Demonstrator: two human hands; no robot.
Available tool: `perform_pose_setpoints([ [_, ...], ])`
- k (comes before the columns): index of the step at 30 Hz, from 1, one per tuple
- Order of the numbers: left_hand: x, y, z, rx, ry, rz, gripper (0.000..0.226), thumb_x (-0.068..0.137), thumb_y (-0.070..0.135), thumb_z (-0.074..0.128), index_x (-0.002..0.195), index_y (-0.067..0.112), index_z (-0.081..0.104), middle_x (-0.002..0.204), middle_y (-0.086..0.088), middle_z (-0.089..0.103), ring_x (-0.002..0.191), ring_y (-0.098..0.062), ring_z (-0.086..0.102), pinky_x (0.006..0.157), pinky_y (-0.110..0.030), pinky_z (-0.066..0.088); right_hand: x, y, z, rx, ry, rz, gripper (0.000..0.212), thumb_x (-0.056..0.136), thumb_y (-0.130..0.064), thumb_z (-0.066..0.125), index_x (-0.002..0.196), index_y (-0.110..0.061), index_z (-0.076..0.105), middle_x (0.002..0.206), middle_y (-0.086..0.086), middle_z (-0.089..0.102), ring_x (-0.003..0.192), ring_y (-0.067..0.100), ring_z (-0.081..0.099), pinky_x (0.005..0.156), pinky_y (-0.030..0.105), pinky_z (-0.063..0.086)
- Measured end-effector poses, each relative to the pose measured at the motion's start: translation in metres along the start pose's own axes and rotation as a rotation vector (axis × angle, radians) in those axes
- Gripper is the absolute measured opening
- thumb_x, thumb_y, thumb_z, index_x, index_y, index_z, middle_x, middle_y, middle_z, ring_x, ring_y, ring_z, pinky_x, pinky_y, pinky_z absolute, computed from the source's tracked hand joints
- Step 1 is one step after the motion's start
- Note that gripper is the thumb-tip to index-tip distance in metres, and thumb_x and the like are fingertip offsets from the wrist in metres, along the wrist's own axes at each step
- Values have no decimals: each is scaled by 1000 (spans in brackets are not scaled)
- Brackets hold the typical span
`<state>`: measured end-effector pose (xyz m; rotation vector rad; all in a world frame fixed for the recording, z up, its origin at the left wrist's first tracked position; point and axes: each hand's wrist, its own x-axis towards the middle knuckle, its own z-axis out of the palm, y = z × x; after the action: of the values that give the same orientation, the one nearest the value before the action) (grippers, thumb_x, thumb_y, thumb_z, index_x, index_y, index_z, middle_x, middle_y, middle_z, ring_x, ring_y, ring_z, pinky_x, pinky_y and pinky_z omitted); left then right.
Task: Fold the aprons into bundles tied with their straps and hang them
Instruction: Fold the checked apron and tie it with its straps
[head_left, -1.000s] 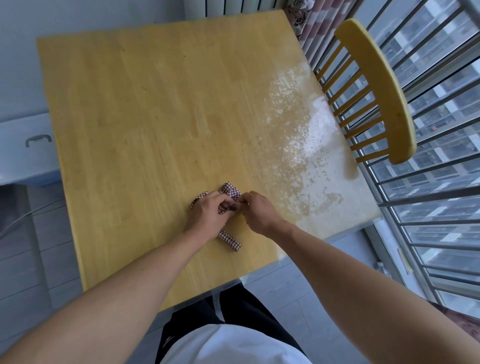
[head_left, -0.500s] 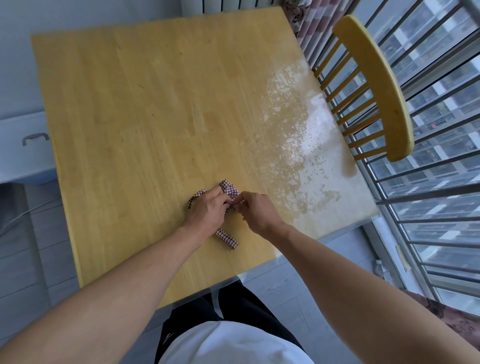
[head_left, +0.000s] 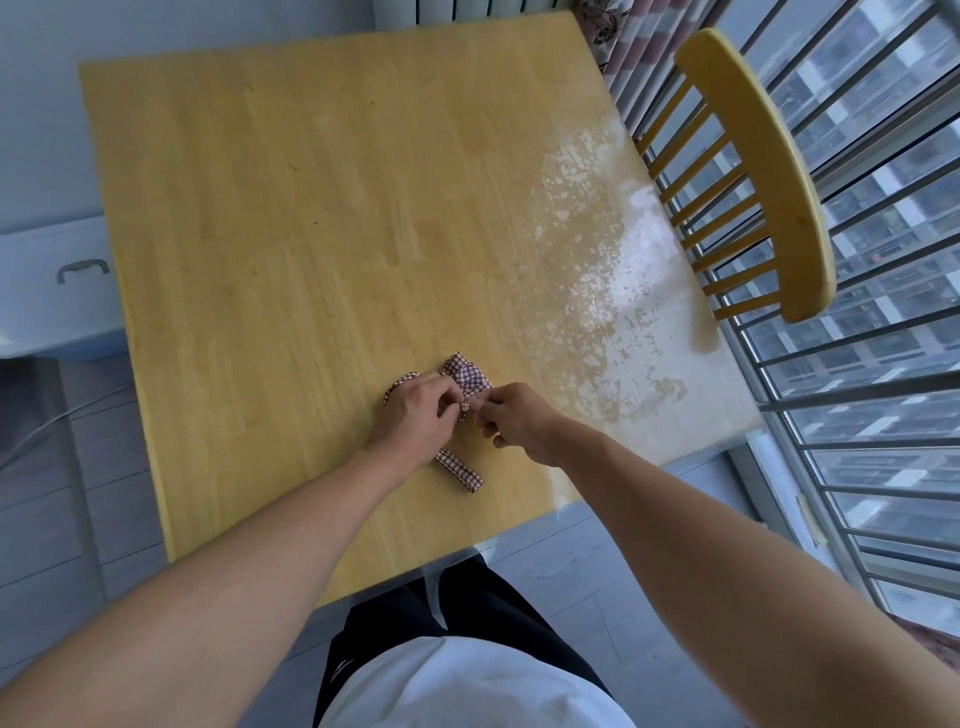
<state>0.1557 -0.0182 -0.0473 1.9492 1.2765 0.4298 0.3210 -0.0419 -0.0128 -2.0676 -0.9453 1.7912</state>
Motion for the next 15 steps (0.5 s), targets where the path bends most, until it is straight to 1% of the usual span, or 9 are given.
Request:
perform_pose_setpoints([
  [1,-2,0,0,-32,-2,-6,6,84,3,75,88,8,74,88,-2,69,76,-19,65,72,-38,59,0,1,0,24,12,7,22,105,-24,56,90,-10,65,75,3,56,67,15,52,60,26,45],
  [3,-4,0,-2,-99,-16,-42,9,81,7,81,90,10,79,89,-1,72,76,-16,69,75,-33,61,0,1,2,44,27,10,21,105,-23,57,91,-10,65,75,3,56,66,14,52,59,25,44],
  [5,-4,1,-5,-112,-30,-75,12,80,14,85,91,11,80,91,0,75,79,-15,70,78,-28,58,0,1,3,35,30,3,22,104,-23,57,90,-9,66,75,2,57,66,13,52,58,25,44],
  [8,0,0,-5,11,-36,-5,8,83,15,82,82,8,78,85,-3,74,81,-23,66,76,-36,54,1,1,5,17,51,-31,22,103,-21,60,88,-7,68,71,2,58,63,13,52,58,24,46],
  [10,3,-1,-8,155,-48,69,11,85,15,80,80,8,74,84,-3,70,84,-25,61,73,-40,52,2,1,4,33,105,-59,15,100,-17,64,94,-5,71,71,2,61,62,14,54,58,25,47],
  [12,4,-4,-12,261,-57,119,9,88,18,76,84,11,71,89,-3,65,89,-24,57,73,-36,47,2,2,1,-26,178,-83,8,98,-16,68,100,-8,70,75,3,66,61,14,57,56,24,48],
  [15,5,-11,-17,299,-119,104,8,94,20,68,90,14,65,92,-2,60,89,-20,50,71,-31,37,3,6,-4,-186,241,-128,3,98,-15,66,100,-15,67,79,2,69,66,15,61,57,27,49],
])
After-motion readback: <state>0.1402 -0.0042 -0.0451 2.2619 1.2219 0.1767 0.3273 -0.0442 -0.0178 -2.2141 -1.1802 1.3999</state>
